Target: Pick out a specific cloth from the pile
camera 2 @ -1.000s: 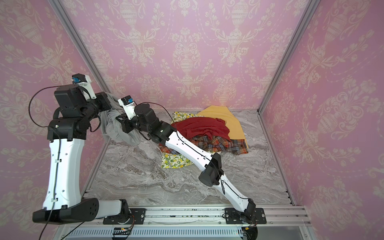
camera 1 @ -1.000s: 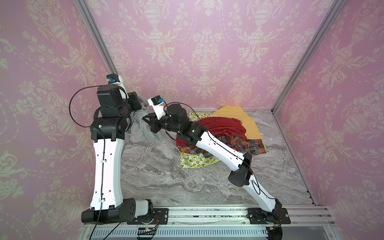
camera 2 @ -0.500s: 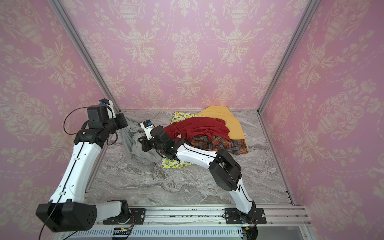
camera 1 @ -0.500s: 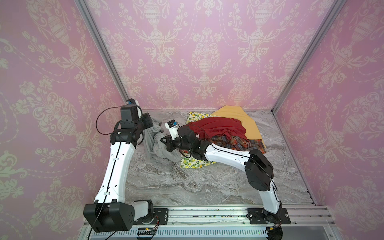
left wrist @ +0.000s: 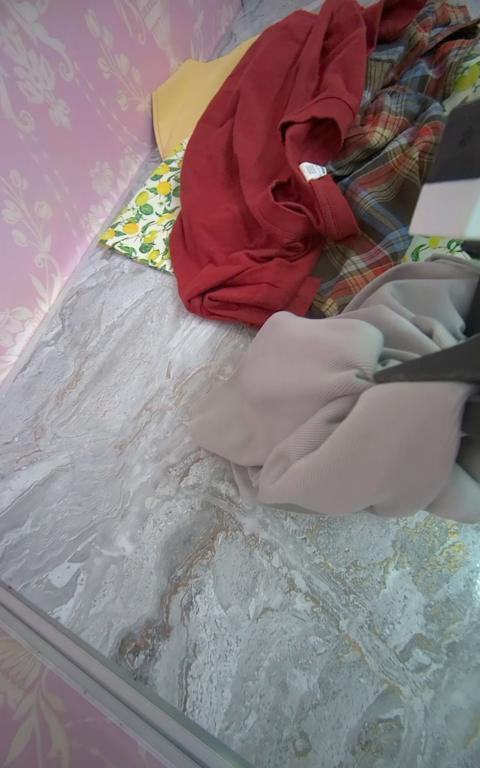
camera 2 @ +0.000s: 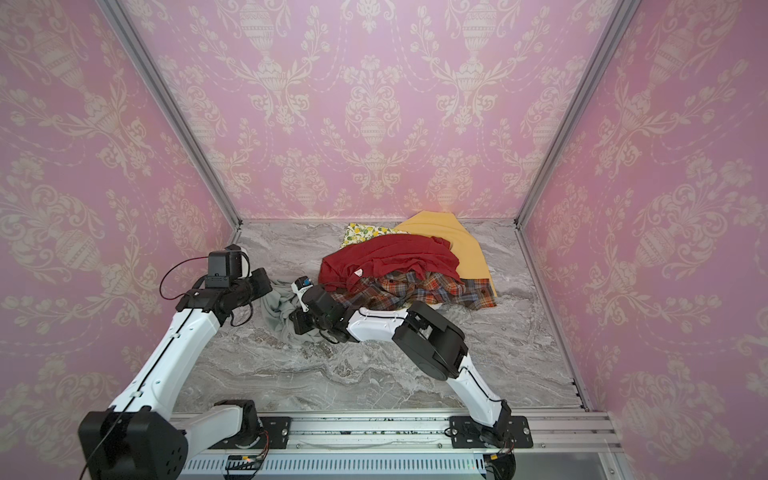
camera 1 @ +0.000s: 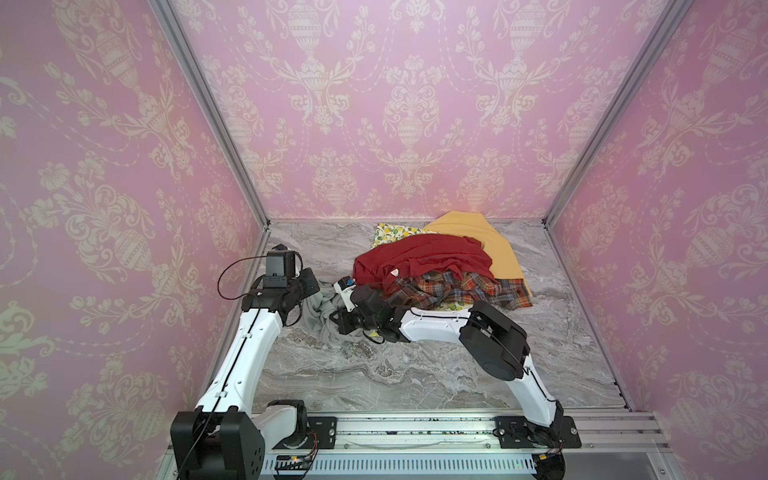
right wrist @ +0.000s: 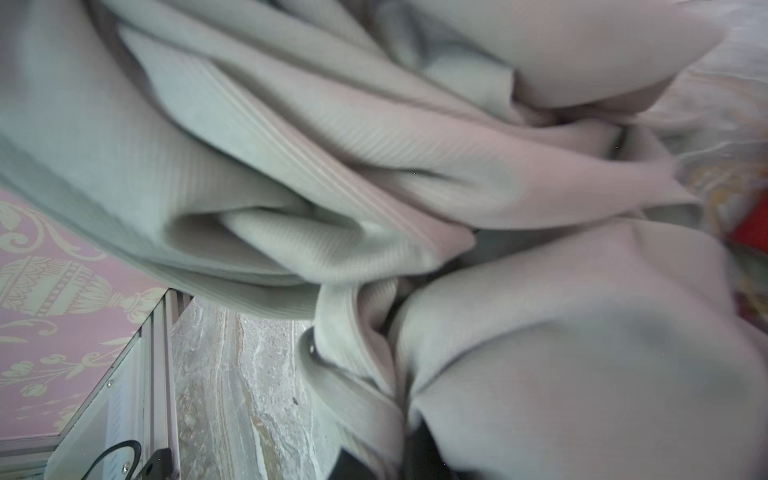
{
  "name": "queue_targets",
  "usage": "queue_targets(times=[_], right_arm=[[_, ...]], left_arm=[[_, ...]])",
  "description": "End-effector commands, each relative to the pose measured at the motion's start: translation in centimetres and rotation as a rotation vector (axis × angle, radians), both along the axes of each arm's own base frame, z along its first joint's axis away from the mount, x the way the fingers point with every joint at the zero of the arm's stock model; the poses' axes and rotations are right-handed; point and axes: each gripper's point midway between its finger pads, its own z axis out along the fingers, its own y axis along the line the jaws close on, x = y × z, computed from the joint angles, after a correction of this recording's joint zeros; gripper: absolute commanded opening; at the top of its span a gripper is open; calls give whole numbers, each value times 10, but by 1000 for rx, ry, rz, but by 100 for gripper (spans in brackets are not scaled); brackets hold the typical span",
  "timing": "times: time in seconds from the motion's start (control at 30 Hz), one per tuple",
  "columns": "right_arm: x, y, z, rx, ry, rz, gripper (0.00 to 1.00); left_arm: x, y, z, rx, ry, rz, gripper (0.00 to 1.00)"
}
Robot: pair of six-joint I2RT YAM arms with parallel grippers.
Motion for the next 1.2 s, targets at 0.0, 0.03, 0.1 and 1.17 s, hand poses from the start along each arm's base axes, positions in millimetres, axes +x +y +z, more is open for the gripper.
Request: queue_targets(times=[0.0, 0.03, 0.1, 1.17], right_arm=[[-10, 39, 31, 66, -10, 74, 0], [-10, 46, 34, 72, -15, 84, 0], [-6, 60, 46, 105, -34, 94, 0], [-22, -155, 98, -57, -248, -149, 94]], left_arm=[[4, 20, 31, 27, -55, 42, 5], [5, 26, 37, 36, -59, 51, 5], [9, 39, 52, 49, -84, 76, 3], [-76, -2, -131, -208, 191, 237, 43]])
